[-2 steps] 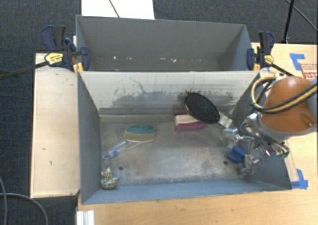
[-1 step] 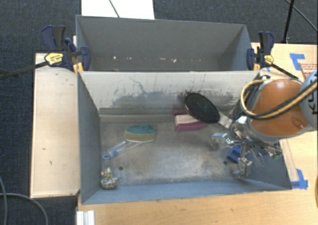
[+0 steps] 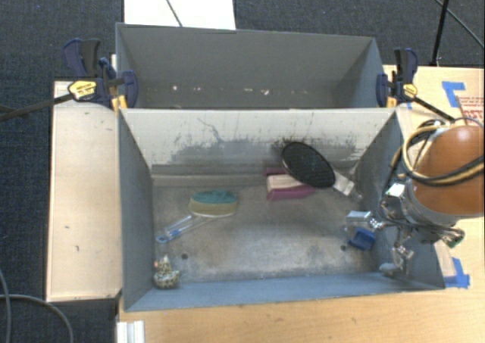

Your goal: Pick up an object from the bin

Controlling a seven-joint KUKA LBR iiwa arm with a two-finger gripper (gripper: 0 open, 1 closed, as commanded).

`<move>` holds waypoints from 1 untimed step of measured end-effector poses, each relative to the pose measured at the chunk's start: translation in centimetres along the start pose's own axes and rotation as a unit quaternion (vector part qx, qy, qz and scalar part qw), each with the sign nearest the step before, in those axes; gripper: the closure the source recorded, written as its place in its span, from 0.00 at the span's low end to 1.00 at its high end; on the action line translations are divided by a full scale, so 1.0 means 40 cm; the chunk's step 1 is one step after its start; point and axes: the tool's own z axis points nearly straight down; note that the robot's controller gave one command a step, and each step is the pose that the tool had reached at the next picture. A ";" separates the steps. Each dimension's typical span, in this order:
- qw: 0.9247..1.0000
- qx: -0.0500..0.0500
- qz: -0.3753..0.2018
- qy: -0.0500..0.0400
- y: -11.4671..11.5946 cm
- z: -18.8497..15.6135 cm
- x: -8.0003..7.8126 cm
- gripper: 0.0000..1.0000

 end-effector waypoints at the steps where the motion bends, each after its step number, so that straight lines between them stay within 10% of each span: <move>1: 1.000 -0.004 -0.022 -0.001 -0.028 0.061 -0.064 0.00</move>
Offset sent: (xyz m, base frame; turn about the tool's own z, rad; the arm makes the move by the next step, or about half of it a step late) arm 0.0256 -0.0004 -0.0241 -0.0493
